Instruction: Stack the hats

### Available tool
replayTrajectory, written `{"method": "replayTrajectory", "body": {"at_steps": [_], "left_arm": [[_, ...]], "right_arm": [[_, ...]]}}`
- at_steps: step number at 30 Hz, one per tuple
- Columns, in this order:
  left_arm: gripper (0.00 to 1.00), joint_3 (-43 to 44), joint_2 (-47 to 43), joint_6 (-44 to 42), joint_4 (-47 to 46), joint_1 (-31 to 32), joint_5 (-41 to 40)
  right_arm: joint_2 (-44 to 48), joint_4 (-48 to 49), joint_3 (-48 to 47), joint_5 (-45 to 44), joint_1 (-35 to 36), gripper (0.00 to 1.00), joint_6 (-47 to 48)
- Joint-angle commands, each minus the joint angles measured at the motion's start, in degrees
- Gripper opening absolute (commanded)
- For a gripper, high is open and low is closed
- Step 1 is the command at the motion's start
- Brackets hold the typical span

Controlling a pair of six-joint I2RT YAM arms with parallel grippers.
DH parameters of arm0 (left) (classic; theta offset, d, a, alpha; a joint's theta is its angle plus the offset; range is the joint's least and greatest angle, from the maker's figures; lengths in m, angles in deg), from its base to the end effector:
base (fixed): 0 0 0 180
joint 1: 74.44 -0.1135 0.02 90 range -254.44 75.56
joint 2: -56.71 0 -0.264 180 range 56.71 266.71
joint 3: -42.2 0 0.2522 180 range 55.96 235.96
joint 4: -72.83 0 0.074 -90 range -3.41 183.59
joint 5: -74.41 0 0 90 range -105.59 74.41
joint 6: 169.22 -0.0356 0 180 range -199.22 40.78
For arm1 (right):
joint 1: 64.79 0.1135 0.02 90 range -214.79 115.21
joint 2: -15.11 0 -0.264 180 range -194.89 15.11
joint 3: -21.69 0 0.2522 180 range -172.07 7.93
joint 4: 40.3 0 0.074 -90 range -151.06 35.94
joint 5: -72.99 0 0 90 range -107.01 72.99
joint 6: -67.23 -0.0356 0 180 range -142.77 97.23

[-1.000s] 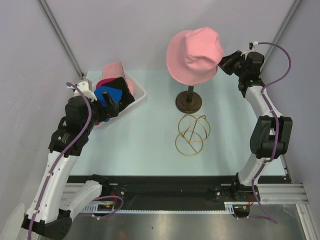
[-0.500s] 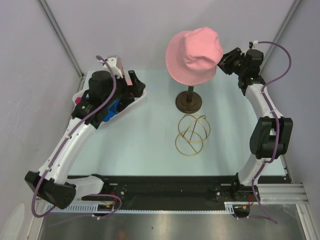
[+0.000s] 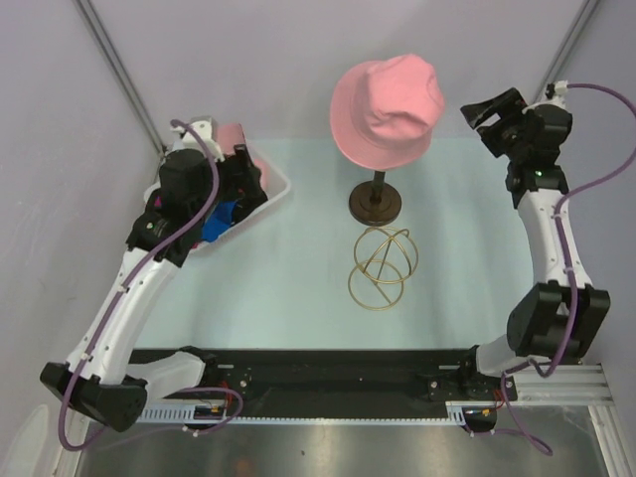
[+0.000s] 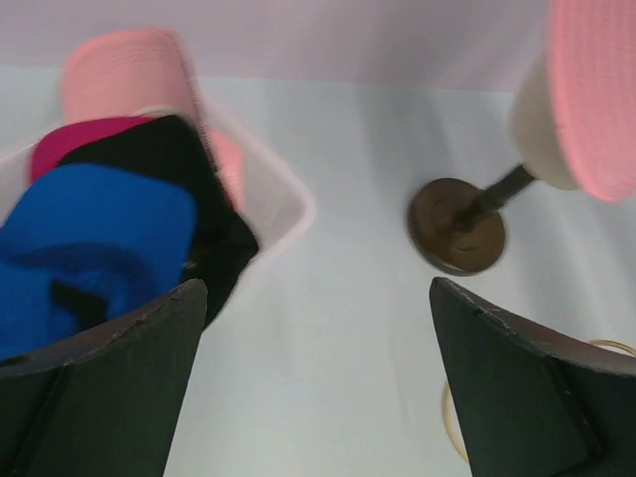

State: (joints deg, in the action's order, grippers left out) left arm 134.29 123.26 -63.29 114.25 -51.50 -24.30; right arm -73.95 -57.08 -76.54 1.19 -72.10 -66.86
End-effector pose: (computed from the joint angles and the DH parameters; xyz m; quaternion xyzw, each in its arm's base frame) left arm 0.2300 -0.0915 0.4346 0.0030 0.7970 -0.1428 0.5868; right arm 0.3699 -0.0362 0.4034 0.2283 0.7147 0.3181 0.5796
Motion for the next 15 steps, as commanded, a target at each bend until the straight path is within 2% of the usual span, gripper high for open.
{"method": "replayTrajectory", "body": {"at_steps": [1,8,13,15], "left_arm": [[1.00,-6.67,-5.63,1.21,7.83,-7.97,-8.68],[1.00,-13.54,-7.04,1.13,13.38,-17.66,-14.66],[1.00,-17.67,-5.29,0.34,9.44,-26.09,-13.27],[1.00,-18.47,-4.06,-0.45,7.42,-26.98,-12.91]], "right_arm": [[11.85,-4.79,2.90,-9.56,0.10,0.80,7.96],[24.43,-13.22,11.67,-14.68,0.45,0.79,16.41],[29.55,-16.13,16.61,-12.49,0.46,0.79,17.03],[31.39,-17.36,18.54,-11.43,0.54,0.79,16.68]]}}
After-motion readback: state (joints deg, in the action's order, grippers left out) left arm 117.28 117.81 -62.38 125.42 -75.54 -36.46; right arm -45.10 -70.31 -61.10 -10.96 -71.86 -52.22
